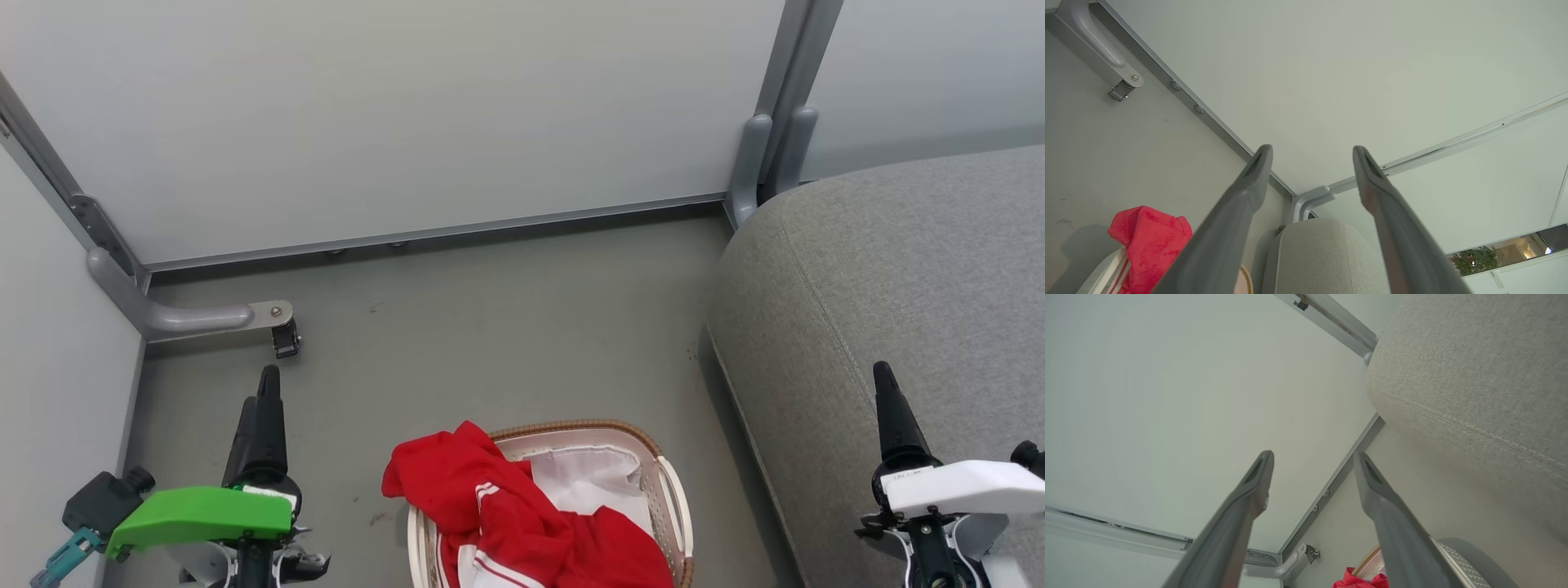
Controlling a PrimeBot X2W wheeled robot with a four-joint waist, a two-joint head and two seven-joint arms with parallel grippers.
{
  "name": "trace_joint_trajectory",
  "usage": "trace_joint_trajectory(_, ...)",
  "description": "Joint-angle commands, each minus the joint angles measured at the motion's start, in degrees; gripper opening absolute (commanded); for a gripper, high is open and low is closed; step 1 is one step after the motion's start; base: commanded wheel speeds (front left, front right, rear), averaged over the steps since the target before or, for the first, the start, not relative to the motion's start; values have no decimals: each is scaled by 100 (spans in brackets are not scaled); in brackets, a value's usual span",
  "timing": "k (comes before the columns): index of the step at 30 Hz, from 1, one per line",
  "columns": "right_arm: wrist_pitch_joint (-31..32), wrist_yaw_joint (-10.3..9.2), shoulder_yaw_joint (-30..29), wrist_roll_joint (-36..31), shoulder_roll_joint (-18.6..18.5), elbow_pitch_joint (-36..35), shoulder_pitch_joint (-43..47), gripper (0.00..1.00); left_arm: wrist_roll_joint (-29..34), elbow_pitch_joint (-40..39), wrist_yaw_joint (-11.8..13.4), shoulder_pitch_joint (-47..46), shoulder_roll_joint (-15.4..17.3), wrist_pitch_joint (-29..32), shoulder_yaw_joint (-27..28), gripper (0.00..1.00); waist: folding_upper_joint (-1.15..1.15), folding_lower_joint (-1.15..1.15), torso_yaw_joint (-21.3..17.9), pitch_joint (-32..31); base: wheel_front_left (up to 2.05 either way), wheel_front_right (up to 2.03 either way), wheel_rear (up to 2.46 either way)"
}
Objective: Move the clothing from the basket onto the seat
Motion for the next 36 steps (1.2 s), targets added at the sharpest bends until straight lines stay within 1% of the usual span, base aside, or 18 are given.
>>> trace_joint_trajectory(1, -73, 2, 22, -307, -53, -157, 7, 100, 297, -123, 30, -90, 36, -62, -36, 100, 8, 0, 4, 1, 0, 0, 0)
trace_joint_trajectory(14, -315, 2, 123, -1548, -63, -309, 172, 100, 1725, -100, 269, 40, 44, -306, -241, 100, 10, 0, 36, -13, 0, 0, 0)
trace_joint_trajectory(22, -451, 2, 259, -2286, -71, -304, 277, 100, 2350, 22, 311, 112, 48, -441, -348, 100, 12, 0, 58, -35, 0, 0, 0)
trace_joint_trajectory(36, -666, 2, 324, -3231, -81, -270, 376, 100, 3163, 211, 363, 187, 56, -649, -489, 100, 15, 0, 107, -58, 0, 0, 0)
